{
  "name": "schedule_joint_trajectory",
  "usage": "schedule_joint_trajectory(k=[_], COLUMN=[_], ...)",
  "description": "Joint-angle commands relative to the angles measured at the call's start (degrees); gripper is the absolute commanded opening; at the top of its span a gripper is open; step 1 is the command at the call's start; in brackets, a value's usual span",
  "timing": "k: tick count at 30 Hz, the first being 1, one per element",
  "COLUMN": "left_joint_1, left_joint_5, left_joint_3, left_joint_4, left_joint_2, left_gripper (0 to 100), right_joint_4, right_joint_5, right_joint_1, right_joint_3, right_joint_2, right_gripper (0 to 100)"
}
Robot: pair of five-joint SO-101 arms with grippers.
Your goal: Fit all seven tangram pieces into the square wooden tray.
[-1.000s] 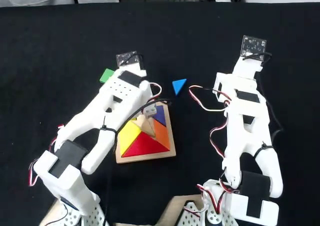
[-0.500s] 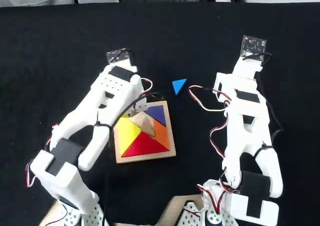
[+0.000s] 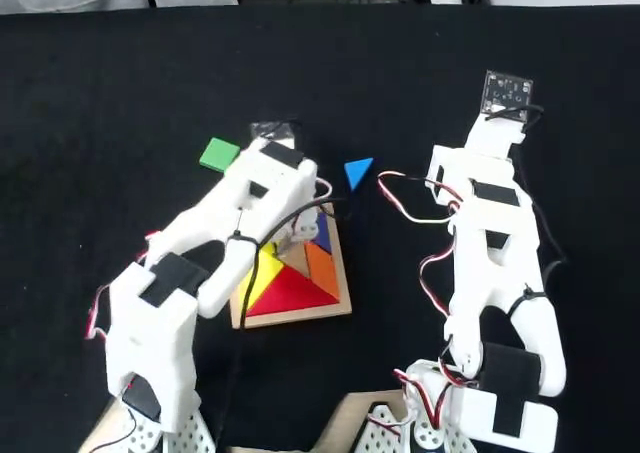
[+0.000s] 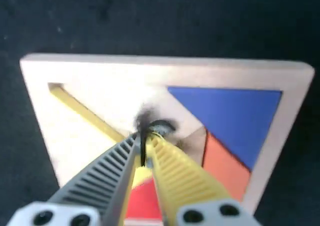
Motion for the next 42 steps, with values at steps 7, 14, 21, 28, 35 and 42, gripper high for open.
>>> schedule_joint_trajectory(k=[7,14,21,28,35,42], left_joint_1=[3.47,0.40,-9.63,-22.29,-23.69,-25.10], left_joint_5=[-0.53,-0.70,-5.01,-33.05,-48.62,-48.62], left_joint_3=[-8.75,-13.49,-27.21,-35.03,-29.58,-42.51], left_joint_4=[6.15,10.37,21.71,21.10,10.11,9.49], left_joint_2=[2.02,0.44,-5.45,-9.41,1.14,13.63], left_gripper=[4,4,4,5,16,17], right_joint_4=[-1.14,-1.14,-1.14,-1.23,-1.32,-1.14], right_joint_5=[-0.09,-0.09,-0.09,-0.09,-0.09,-0.09], right_joint_1=[-0.62,-0.62,-0.44,-0.62,-0.53,-0.62], right_joint_3=[-1.36,-1.36,-1.36,-1.36,-1.27,-3.38], right_joint_2=[0.22,0.22,0.22,0.22,0.31,3.65], right_gripper=[1.1,1.1,1.1,1.1,1.1,1.1])
